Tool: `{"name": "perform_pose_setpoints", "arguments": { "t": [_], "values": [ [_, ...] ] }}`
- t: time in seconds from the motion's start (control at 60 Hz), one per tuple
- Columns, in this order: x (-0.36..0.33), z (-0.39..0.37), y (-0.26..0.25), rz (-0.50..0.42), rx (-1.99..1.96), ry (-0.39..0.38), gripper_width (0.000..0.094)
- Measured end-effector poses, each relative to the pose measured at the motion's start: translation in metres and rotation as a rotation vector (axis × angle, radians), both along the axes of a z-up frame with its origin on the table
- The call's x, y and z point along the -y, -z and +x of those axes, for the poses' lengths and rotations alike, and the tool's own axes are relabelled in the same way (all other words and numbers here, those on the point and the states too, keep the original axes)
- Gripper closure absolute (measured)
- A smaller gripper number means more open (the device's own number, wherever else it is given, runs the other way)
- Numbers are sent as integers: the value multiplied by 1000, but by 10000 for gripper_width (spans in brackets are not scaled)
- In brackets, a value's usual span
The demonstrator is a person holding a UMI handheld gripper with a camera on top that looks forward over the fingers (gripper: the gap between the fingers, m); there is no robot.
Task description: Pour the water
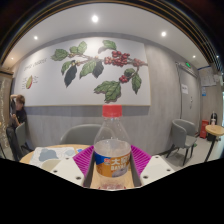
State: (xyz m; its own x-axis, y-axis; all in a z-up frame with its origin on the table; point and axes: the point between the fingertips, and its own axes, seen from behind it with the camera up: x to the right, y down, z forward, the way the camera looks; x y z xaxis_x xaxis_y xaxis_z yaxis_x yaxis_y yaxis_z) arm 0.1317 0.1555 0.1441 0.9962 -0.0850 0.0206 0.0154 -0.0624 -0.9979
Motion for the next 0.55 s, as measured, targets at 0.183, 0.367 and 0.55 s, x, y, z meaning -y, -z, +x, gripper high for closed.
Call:
{"name": "perform_pose_setpoints", "arguments": {
  "t": [0.183, 0.367, 0.55],
  "values": [
    [39, -7, 4, -80, 17, -14, 89],
    [133, -40, 9, -107, -7, -106, 85],
    [221, -84, 29, -138, -100, -200, 84]
  ]
}}
